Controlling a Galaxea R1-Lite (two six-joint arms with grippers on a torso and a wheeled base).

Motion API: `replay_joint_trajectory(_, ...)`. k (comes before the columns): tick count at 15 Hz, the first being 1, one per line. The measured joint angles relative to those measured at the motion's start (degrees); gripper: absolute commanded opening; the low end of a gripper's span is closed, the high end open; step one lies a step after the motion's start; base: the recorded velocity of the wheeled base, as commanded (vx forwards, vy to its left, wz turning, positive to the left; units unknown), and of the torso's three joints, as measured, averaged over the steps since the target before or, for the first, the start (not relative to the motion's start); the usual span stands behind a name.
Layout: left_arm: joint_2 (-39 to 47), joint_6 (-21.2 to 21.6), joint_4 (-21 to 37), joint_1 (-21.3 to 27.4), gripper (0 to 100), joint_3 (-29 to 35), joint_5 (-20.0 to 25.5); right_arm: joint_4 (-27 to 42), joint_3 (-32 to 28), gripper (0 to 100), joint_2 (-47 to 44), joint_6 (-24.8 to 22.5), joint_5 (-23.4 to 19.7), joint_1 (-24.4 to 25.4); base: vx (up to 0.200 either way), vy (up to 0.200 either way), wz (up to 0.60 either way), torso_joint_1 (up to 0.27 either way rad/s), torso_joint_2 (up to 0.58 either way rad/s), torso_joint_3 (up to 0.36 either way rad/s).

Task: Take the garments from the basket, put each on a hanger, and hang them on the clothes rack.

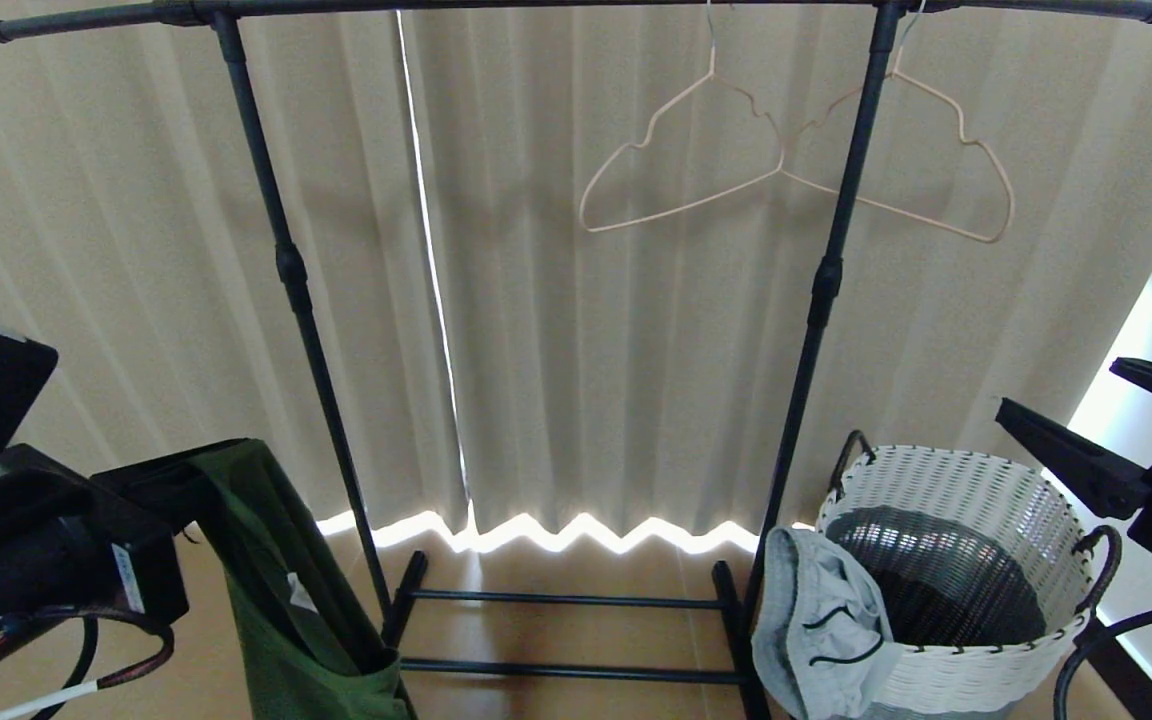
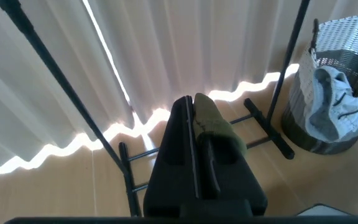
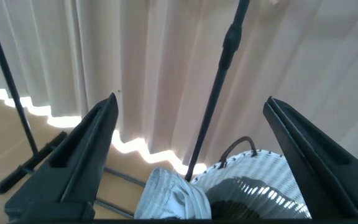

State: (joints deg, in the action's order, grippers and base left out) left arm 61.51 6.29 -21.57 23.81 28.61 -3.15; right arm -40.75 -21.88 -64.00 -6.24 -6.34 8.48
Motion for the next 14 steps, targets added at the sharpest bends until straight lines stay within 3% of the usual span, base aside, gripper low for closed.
replay_joint_trajectory(2, -0.11, -0.05, -0.02, -2.58, 0, 0.02, 2.66, 0.02, 0.0, 100, -0.74, -1.34, 0.27, 0.0, 0.0, 0.0, 0.0, 0.0, 0.0, 0.0)
replay_joint_trajectory(10, -0.27, 0.09, -1.41, -4.08, 0, -1.66, 2.77, -0.05, 0.78, 100, 1.74, -3.28, 1.04, -2.18, 0.0, 0.0, 0.0, 0.0, 0.0, 0.0)
replay_joint_trajectory(14, -0.74, 0.22, -8.42, -4.68, 0, -5.27, 2.72, -0.07, 2.56, 100, 2.32, -3.3, 1.26, -3.32, 0.0, 0.0, 0.0, 0.0, 0.0, 0.0)
